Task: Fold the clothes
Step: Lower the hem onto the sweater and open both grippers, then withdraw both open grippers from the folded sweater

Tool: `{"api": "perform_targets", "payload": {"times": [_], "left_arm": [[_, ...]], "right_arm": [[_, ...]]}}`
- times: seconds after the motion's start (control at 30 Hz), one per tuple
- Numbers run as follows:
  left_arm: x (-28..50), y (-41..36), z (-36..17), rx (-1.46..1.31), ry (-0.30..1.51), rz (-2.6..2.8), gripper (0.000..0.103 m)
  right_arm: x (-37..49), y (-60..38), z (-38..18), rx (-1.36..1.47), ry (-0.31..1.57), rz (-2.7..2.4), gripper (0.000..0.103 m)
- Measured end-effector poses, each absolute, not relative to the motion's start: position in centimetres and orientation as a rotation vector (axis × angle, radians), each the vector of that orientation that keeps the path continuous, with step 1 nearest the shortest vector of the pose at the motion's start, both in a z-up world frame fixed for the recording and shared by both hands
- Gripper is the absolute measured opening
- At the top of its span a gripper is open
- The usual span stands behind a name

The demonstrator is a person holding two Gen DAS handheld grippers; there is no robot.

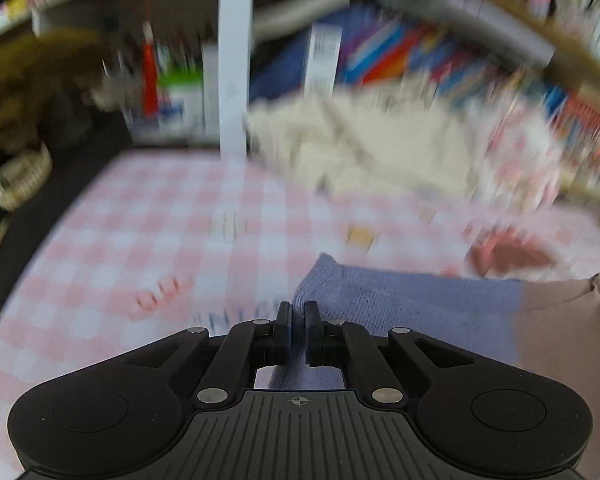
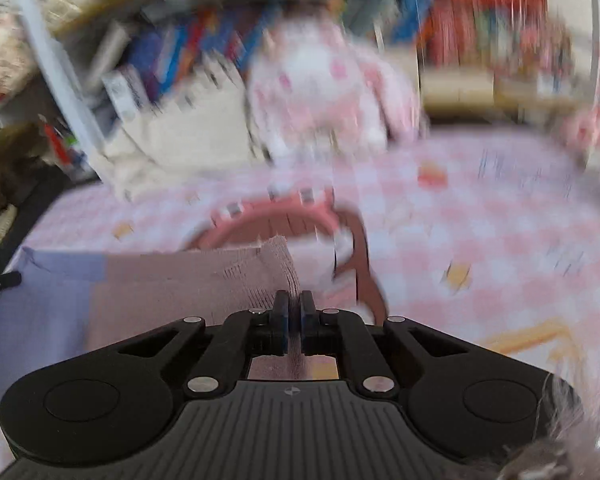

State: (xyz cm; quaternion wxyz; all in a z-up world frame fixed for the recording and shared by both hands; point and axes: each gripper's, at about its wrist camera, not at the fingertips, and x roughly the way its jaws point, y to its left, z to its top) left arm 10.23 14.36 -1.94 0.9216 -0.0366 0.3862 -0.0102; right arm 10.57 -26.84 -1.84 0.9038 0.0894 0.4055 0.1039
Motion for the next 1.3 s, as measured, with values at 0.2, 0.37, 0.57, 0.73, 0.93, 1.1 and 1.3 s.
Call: {"api": "perform_targets", "payload": {"times": [0.2,0.37,0.57,0.73,0.93,1.1,1.3], "left_arm": [[9.4,13.9,-1.5,-0.042,0.769,0.041,0.019],[5.0,13.1,1.1,-0.084,0.673,0.02,0.019],[0.2,10.0,0.3,-0.203,0.726,-0.03,0.027],[-1.5,8.7,-1.5,-0.264,0.788,0.017,0.028],[-1.2,8.9,-3.1,-0.309,0.823,0.066,0.03],[1.0,9.2,-3.5,-0.329,0.825,0.09,0.03],[3.8,8.3,-3.5,-0.277,0.829,0.094,0.03]], "right_arm": [[10.3,-27.2,-2.1,0.162,0.861,0.203,0.022],[8.5,-27.8,-1.3,0.157,0.871,0.244,0.025],[7.6,-28.2,-2.4,0.244,0.956,0.289,0.041],[7.6,-27.8,-3.7,0.29,1.006,0.332,0.04],[8.2,-26.8,-3.4,0.236,0.975,0.364,0.016],[9.9,-26.3,-3.2,0.212,0.923,0.327,0.014],[12.1,-25.4,-3.6,0.116,0.879,0.302,0.016]]}}
